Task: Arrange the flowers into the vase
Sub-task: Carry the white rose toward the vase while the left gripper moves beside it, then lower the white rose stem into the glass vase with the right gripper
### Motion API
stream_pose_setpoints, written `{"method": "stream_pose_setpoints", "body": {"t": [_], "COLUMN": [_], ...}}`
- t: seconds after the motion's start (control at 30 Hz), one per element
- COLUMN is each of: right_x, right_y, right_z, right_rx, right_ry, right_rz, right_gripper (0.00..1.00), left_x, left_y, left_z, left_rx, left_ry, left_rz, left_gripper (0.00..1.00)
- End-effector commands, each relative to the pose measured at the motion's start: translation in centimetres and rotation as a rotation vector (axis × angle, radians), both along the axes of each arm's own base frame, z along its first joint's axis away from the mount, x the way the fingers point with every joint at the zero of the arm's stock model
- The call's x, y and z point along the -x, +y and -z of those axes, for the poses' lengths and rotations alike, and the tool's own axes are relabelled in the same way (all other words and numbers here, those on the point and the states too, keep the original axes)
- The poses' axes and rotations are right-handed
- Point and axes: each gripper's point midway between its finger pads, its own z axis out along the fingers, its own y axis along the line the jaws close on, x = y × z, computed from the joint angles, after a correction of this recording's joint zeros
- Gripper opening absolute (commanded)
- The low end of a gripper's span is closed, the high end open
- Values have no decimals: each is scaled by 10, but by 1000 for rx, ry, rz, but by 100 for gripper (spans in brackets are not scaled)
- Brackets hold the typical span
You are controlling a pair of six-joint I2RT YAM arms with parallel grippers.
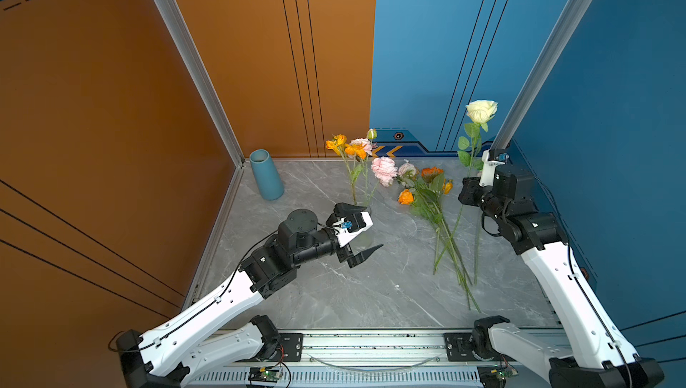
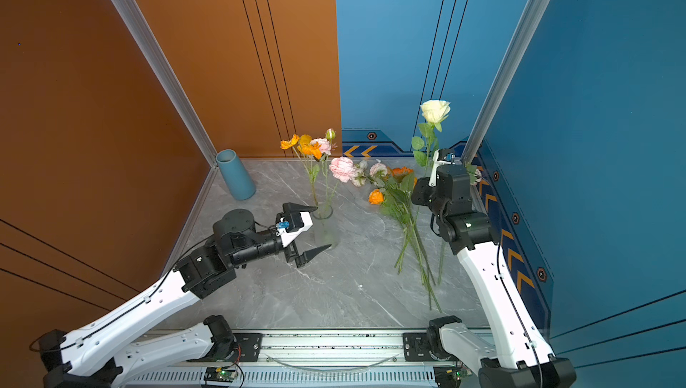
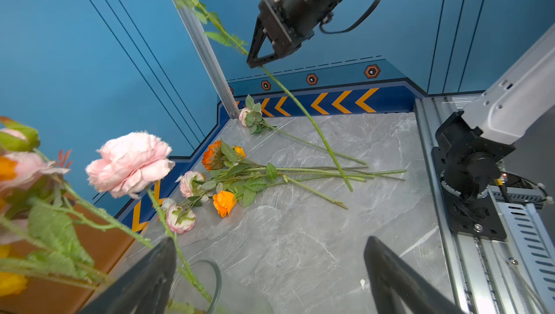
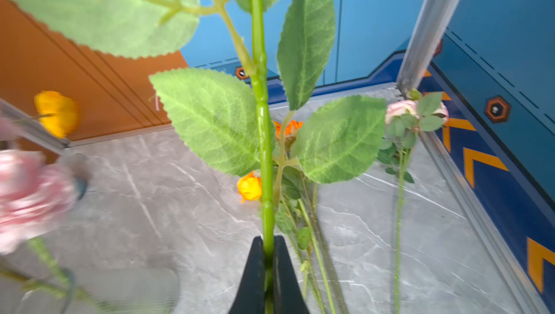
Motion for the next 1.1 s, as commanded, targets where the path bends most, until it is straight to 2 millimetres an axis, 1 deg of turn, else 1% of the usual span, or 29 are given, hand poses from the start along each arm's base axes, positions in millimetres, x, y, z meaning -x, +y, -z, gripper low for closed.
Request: {"method": "stream_pose_setpoints", "body": {"t": [0.0, 0.1, 0.13, 0.2, 0.27, 0.33, 0.4, 0.5, 0.57, 0.73, 0.87, 1.0, 1.07], "right_x": [9, 20, 23, 30, 38, 49, 57, 65, 70, 80, 82, 72, 68], "right_y": [22, 42, 48, 61, 74, 88, 100, 119, 138, 179, 207, 231, 237], "right_z": [-27, -50, -58, -69, -81, -97, -111, -128, -137, -165, -180, -182, -183], "right_rx": [-48, -45, -43, -37, -33, -13, 15, 48, 55, 51, 35, 53, 55], "right_ry": [-116, -217, -256, -318, -381, -444, -489, -534, -560, -680, -771, -804, -817], "right_rz": [-69, -147, -165, -210, -249, -296, -322, -372, -424, -509, -543, -552, -538], "right_gripper": [0, 0, 0, 0, 0, 0, 0, 0, 0, 0, 0, 0, 0], "left_x": [-5, -12, -14, -14, -18, -16, -6, 7, 7, 1, 0, -2, -3], "left_y": [32, 55, 59, 60, 63, 68, 75, 80, 82, 85, 87, 88, 89], "left_z": [19, 30, 28, 23, 26, 30, 38, 40, 43, 42, 41, 42, 42], "left_rx": [-40, 13, 38, 67, 68, 43, 30, 29, 37, 51, 61, 58, 57], "left_ry": [13, 27, 25, 32, 63, 90, 114, 133, 141, 137, 133, 133, 134], "left_rz": [-119, -203, -219, -225, -242, -257, -254, -243, -256, -283, -289, -304, -308], "left_gripper": [98, 98, 98, 98, 98, 98, 98, 98, 98, 98, 98, 98, 98]}}
